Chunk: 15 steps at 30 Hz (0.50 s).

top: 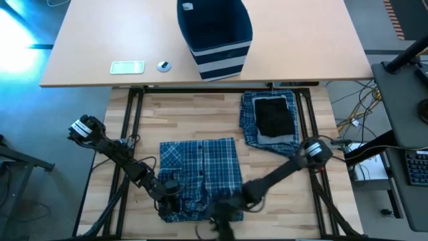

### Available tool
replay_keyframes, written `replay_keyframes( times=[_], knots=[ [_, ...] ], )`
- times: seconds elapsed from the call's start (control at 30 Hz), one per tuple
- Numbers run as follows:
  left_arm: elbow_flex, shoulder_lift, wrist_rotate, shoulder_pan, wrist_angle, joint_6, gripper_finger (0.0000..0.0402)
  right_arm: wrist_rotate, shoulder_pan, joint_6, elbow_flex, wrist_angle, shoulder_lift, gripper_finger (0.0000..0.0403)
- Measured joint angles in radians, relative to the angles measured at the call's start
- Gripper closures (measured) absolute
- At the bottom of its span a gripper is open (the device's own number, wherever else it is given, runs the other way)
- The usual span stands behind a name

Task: Fold Laundry from Bin
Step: Fold the blue patterned long sleeve

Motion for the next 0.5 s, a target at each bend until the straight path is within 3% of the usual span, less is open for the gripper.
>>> replay_keyframes(
  times=[0.2,0.37,0.5],
  knots=[
    [0.022,0.001,0.032,0.000,-0.003,0.021,0.0247,0.145,-0.073,0.138,-0.002,0.014,0.057,0.0313],
    [0.041,0.001,0.113,-0.003,-0.010,0.062,0.0233,0.169,-0.094,0.283,0.000,-0.196,0.052,0.0347],
    [0.057,0.000,0.177,-0.009,-0.011,0.070,0.0216,0.171,-0.109,0.303,-0.003,-0.299,0.068,0.0365]
  ],
)
